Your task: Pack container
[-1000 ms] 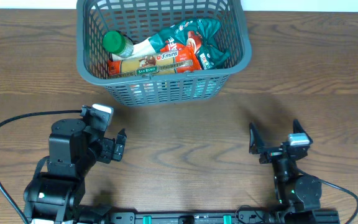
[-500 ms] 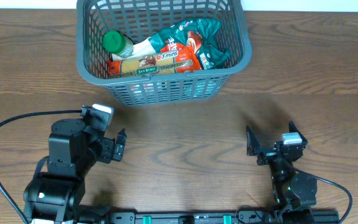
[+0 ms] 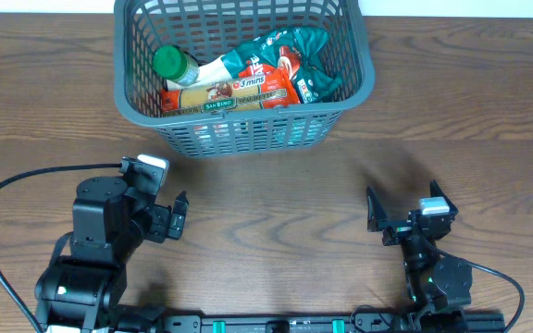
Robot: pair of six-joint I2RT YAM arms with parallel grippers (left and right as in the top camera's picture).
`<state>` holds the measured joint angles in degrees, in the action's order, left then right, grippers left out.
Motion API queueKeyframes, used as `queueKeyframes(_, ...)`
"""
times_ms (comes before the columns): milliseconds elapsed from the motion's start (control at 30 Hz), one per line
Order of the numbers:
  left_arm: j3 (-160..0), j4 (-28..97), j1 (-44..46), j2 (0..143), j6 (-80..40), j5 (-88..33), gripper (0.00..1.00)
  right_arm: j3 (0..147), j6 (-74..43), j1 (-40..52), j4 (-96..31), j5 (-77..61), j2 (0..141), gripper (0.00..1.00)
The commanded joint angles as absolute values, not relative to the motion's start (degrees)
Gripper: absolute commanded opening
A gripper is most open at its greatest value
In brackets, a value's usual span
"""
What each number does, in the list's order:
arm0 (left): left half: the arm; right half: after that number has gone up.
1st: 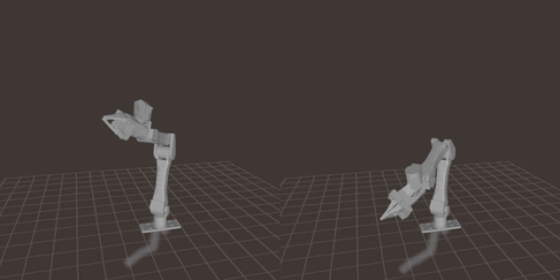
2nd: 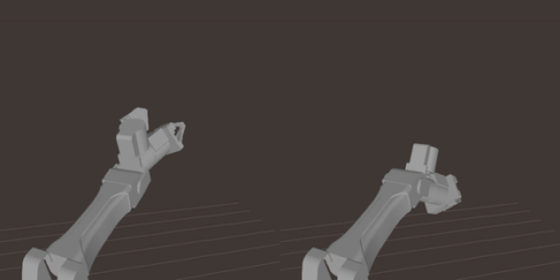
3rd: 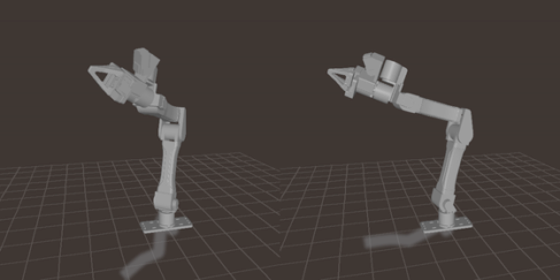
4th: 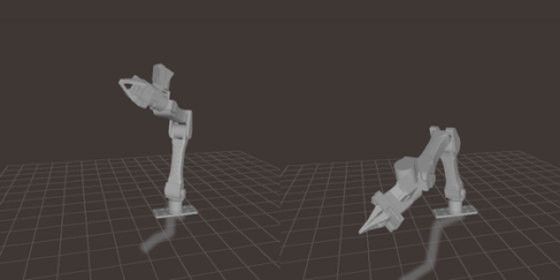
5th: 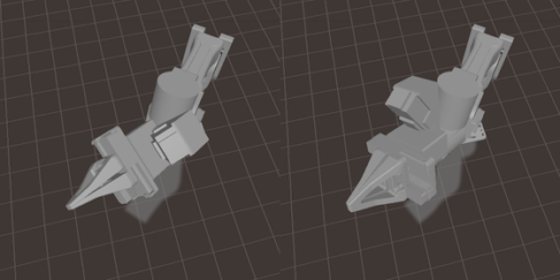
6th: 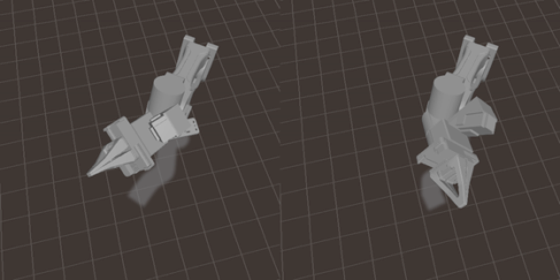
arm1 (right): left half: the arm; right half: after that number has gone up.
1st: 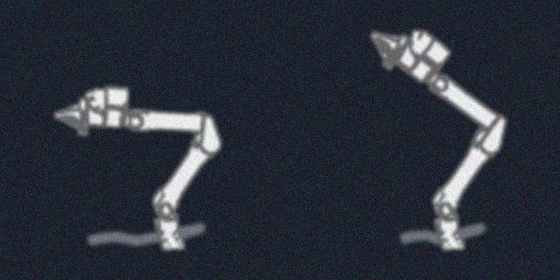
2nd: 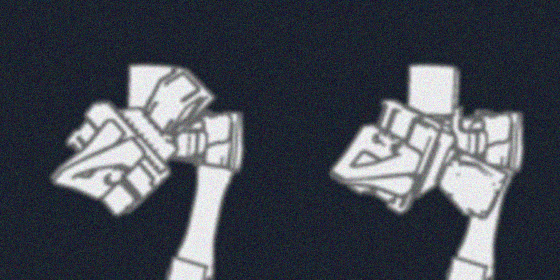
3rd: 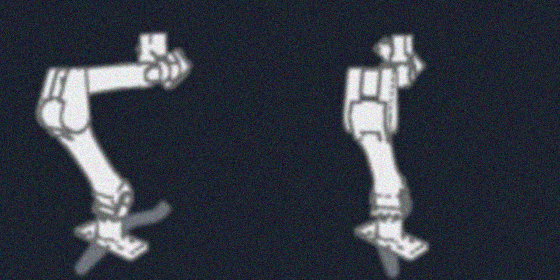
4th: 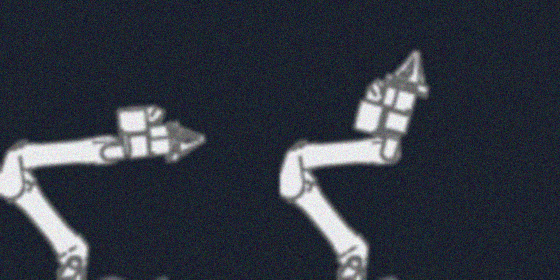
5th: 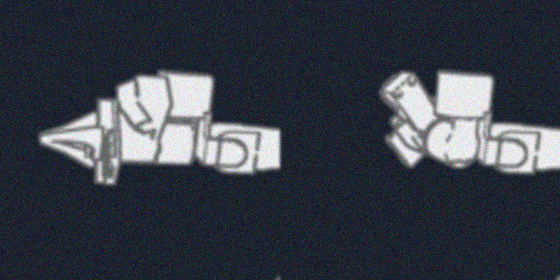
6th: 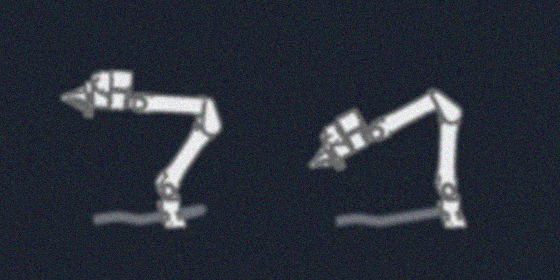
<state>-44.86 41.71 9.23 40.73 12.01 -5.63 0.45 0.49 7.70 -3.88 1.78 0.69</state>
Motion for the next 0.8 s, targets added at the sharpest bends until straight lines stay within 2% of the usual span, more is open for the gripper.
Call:
queueKeyframes(0,-45.0,41.5,9.4,40.7,12.1,-5.8,0.99,0.3,1.1,7.0,-4.1,2.3,0.3,0.99)
queueKeyframes(233,-45.0,42.8,9.3,40.1,13.1,-3.9,0.99,0.3,1.1,7.0,-4.1,2.3,0.3,0.99)
queueKeyframes(367,-42.7,48.0,9.3,34.6,10.8,-4.1,0.99,0.3,1.1,7.0,-4.1,2.3,0.3,0.99)
queueKeyframes(500,-35.4,47.0,9.3,25.9,9.1,-4.1,0.99,0.3,1.1,7.0,-4.1,2.3,0.3,0.99)
queueKeyframes(633,-24.7,40.9,9.3,15.7,9.1,-4.1,0.99,0.3,1.1,7.0,-4.1,2.3,0.3,0.99)
queueKeyframes(767,-14.8,28.9,9.3,6.7,9.1,-3.3,0.99,0.3,1.1,7.0,-4.1,2.3,0.3,0.99)
